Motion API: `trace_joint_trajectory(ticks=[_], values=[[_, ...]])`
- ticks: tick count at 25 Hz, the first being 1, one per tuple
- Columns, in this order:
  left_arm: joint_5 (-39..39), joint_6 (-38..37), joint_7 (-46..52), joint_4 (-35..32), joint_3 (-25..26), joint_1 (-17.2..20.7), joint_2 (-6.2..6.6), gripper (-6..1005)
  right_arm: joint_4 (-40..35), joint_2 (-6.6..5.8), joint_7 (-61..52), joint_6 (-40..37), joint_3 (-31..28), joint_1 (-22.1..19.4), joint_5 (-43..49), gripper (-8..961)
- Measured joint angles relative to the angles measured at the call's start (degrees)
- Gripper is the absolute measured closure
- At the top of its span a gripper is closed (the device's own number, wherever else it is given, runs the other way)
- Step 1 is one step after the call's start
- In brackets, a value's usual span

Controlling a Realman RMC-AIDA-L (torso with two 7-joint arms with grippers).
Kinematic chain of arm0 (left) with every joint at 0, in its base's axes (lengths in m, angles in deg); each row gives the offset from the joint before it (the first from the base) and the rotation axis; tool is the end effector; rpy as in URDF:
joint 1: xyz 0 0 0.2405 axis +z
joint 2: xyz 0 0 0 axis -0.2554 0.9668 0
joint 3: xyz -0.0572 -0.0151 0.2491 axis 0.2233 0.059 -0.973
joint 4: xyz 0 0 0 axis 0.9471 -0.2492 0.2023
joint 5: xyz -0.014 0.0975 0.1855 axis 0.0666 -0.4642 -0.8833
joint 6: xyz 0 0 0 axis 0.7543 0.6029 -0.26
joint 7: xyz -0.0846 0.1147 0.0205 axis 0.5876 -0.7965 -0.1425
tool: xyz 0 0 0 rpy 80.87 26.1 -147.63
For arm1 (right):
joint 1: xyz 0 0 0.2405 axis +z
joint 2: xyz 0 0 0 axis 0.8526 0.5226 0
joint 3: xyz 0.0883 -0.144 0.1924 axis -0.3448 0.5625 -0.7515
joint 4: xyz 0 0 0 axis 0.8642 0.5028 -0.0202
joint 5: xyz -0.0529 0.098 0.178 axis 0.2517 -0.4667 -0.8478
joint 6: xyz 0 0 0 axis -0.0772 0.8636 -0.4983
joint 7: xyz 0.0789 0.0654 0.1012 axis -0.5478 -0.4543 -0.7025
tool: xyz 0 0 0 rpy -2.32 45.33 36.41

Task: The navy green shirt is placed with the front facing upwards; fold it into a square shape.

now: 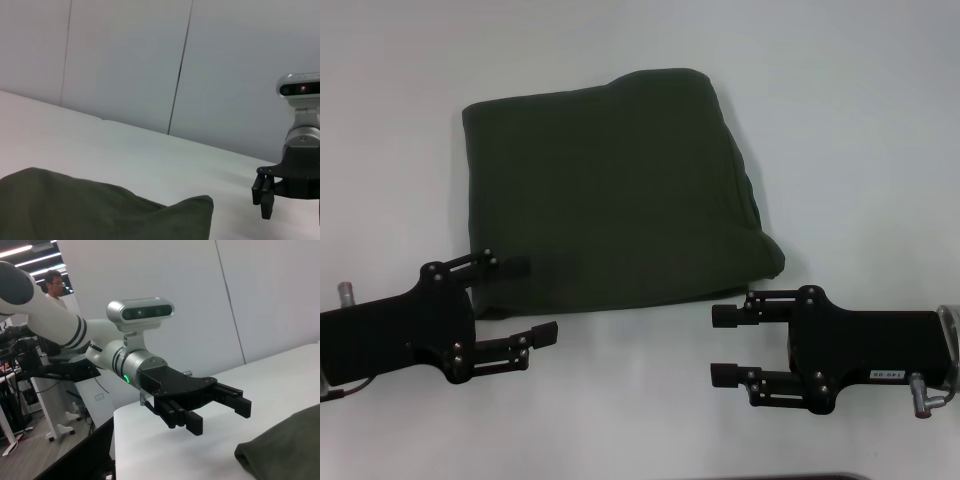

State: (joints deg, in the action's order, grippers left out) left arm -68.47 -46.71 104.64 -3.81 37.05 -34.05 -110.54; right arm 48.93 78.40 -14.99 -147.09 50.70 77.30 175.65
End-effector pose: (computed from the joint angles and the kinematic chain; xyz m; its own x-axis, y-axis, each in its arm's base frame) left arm -0.3049 0.2276 -0.0211 0.7901 0.2335 0.5667 0.3588 -0.9258 -0.1188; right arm 0.2897 0.2172 -0.0529 0.7650 -0.2976 -0.5711 -0.3169 -0.9460 0.0685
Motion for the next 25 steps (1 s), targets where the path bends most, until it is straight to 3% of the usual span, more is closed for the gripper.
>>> trace_joint_trajectory(ticks=[25], values=[[0.00, 0.54, 0.00, 0.44, -0.05, -0.25, -0.02, 175, 0.00, -0.05, -0.61, 0.33, 0.02, 0.18, 0.09, 329]])
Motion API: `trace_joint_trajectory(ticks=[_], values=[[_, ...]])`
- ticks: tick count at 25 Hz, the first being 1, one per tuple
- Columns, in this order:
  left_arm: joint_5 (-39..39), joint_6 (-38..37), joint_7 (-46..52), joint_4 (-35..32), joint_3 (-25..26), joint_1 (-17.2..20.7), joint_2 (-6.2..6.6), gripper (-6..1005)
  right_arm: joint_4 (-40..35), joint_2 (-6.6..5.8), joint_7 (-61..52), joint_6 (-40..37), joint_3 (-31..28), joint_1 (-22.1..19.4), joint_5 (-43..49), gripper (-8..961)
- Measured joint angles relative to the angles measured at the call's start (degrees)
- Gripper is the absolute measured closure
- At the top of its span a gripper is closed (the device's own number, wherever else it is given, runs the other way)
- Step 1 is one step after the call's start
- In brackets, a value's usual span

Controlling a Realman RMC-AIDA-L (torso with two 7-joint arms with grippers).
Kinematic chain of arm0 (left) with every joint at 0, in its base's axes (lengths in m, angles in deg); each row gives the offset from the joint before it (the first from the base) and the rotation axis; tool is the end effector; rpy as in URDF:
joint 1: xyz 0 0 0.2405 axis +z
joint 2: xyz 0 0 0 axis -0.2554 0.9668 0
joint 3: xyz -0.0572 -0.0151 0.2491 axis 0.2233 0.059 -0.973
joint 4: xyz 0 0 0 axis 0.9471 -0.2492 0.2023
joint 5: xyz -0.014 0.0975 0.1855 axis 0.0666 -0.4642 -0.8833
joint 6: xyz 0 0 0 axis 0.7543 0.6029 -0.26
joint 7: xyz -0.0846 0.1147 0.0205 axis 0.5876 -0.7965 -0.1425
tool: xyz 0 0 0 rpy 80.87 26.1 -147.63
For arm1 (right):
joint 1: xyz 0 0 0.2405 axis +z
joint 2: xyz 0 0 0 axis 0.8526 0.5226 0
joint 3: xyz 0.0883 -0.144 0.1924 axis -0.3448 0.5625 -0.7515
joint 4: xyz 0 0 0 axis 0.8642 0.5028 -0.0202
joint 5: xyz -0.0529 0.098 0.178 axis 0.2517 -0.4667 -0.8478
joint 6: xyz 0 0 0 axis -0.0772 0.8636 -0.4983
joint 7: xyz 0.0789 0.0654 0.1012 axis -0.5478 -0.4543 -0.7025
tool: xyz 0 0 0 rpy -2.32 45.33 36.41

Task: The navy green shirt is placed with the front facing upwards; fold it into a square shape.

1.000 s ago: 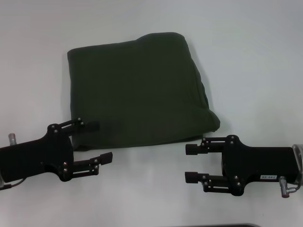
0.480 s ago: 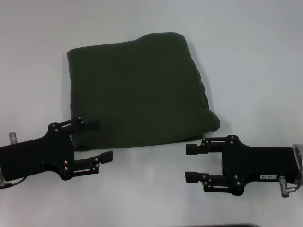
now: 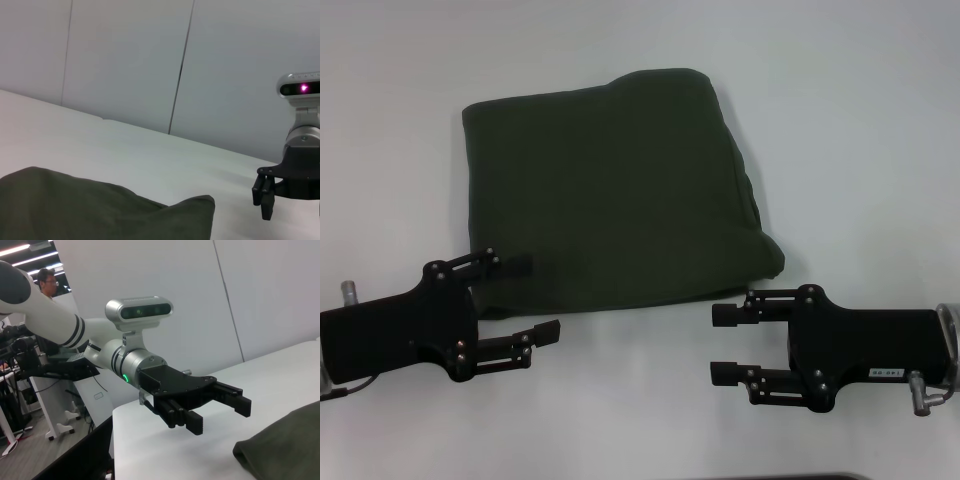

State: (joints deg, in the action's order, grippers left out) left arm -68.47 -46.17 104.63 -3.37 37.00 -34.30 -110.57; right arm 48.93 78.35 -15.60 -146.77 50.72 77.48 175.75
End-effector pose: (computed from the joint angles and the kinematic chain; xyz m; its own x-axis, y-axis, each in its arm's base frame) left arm -0.3045 0.2290 -0.0229 0.7898 0.2358 0.5663 0.3612 -0.9249 -0.1185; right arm 0.2899 0.2185 -0.0531 0.7655 -0.3060 -0.5660 -0.3243 -0.9433 0.0713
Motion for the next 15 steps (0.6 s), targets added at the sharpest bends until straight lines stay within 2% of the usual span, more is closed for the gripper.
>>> trace_joint_trajectory(ticks=[15], values=[[-0.08, -0.16, 0.00, 0.00, -0.03, 0.09, 0.02, 174, 0.00, 0.01, -0.09, 0.04, 0.77, 0.00, 0.00, 330]])
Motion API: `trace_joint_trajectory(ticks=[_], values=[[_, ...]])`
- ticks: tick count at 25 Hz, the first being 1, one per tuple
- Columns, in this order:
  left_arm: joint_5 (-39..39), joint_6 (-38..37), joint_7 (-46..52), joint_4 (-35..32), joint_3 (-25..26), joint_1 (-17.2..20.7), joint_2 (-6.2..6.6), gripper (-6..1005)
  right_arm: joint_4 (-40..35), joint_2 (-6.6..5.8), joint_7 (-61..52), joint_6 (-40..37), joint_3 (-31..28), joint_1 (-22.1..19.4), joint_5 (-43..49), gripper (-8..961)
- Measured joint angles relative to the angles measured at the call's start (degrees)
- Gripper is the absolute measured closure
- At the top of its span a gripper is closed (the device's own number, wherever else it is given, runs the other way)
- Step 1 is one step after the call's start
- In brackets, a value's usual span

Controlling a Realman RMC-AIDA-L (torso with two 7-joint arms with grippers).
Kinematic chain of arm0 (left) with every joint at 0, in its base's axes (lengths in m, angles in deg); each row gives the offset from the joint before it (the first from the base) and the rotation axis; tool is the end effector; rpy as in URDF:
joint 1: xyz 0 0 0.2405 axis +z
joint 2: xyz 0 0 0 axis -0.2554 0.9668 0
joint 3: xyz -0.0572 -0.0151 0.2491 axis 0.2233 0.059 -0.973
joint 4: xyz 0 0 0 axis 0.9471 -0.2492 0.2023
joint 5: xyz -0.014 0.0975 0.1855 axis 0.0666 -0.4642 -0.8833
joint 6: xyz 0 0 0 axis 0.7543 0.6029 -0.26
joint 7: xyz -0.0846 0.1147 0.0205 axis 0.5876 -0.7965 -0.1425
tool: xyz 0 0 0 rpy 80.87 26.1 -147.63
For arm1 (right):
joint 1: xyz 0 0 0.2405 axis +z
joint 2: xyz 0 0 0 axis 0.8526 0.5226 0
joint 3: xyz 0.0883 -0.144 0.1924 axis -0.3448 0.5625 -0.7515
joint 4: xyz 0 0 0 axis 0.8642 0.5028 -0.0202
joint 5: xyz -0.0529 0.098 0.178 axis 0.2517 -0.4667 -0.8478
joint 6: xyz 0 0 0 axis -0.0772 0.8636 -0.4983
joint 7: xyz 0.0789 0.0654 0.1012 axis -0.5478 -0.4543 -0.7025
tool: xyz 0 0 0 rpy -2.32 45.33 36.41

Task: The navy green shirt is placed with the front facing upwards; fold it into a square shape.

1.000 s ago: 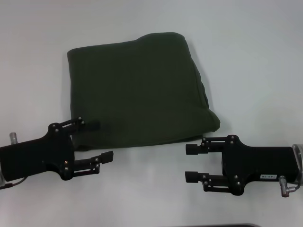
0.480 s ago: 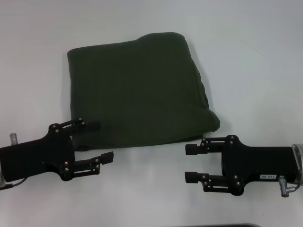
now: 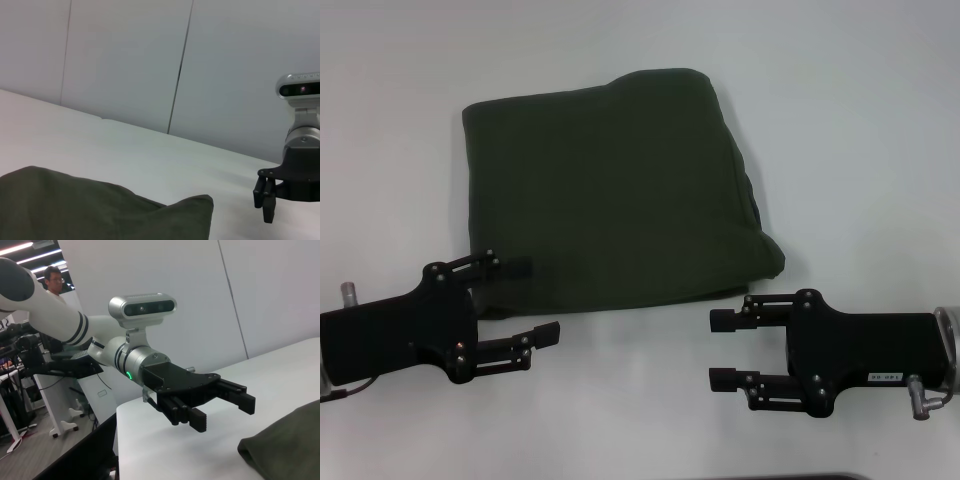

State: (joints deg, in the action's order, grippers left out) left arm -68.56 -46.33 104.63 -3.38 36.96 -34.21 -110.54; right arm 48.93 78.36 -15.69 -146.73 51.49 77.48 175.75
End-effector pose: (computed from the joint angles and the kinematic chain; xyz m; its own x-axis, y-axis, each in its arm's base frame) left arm -0.3047 0.2281 -0.0228 0.7897 0.2371 0.5658 0.3608 -0.9254 -0.1158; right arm 0.2896 0.2172 -0.0545 0.7693 -0.3086 -0.5594 -0.3198 -0.9440 0.0810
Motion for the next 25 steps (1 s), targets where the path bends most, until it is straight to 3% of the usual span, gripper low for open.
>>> trace_joint_trajectory(ticks=[25], values=[[0.00, 0.22, 0.00, -0.21, 0.01, -0.25, 0.16, 175, 0.99, 0.02, -0.74, 0.02, 0.11, 0.10, 0.76, 329]])
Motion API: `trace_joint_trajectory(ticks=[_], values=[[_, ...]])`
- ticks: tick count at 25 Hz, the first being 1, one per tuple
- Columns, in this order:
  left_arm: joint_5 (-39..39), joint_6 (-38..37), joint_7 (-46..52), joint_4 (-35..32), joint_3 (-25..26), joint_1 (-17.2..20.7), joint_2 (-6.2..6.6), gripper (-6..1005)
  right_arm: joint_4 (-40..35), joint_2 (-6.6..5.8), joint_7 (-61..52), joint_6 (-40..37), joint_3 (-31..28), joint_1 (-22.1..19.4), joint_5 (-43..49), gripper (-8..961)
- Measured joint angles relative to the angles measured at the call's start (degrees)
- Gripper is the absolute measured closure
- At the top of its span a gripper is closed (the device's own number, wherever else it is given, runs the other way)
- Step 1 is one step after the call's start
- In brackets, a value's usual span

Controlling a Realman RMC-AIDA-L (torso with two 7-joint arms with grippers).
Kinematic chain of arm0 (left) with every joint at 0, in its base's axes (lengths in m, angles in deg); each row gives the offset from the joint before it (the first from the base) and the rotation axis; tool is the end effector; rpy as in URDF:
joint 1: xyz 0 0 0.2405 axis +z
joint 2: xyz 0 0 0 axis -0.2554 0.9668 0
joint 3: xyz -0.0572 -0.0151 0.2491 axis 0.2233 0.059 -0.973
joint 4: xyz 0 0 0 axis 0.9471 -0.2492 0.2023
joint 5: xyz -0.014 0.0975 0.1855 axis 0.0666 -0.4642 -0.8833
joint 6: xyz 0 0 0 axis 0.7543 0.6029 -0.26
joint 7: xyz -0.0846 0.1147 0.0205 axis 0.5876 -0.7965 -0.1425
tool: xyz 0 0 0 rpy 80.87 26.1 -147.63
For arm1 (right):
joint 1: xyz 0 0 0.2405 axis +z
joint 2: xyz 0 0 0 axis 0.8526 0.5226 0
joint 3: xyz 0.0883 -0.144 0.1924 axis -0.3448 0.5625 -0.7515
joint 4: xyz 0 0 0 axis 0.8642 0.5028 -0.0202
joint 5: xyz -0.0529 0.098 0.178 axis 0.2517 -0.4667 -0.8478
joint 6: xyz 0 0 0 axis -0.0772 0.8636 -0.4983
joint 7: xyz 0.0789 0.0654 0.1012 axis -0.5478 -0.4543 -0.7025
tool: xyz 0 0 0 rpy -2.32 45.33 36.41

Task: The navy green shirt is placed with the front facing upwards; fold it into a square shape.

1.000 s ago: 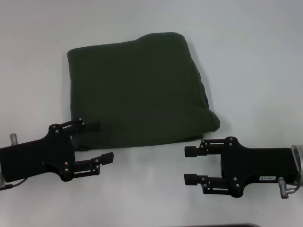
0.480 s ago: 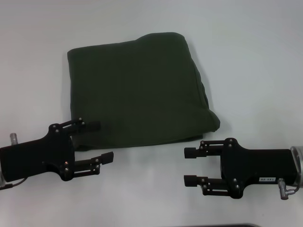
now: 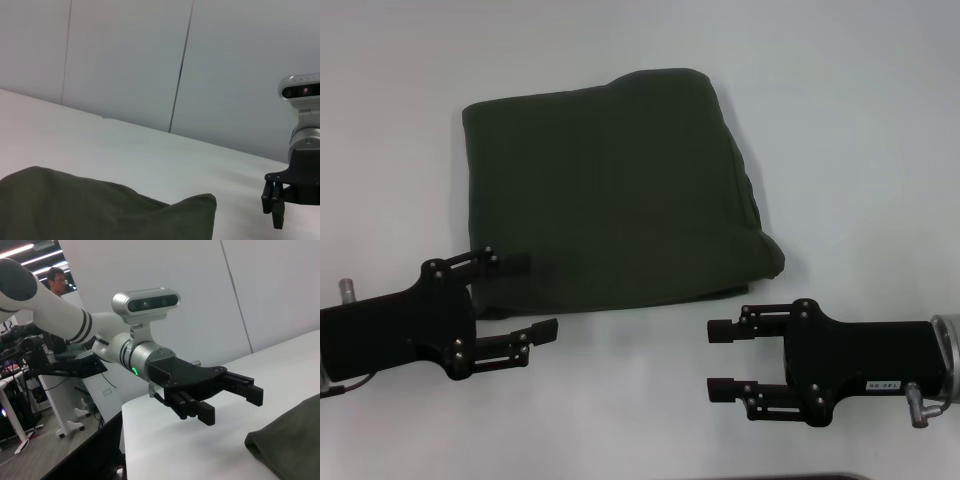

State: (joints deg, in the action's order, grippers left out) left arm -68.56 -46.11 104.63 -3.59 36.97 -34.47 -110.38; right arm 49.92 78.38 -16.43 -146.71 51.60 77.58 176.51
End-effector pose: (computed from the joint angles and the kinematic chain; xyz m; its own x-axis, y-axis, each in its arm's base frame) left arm -0.3049 0.2305 -0.0213 0.7952 0.2316 0.5604 0.3565 -0.9261 -0.1231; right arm 0.2905 0.2135 -0.0576 0.7636 -0.3375 -0.5505 -0.3357 -0.9358 0.1080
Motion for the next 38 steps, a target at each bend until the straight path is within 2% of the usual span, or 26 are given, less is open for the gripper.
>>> trace_joint_trajectory(ticks=[38], values=[[0.60, 0.88, 1.32, 0.39, 0.49, 0.36, -0.17, 175, 0.59, 0.10, -0.66, 0.68, 0.52, 0.73, 0.73, 330]])
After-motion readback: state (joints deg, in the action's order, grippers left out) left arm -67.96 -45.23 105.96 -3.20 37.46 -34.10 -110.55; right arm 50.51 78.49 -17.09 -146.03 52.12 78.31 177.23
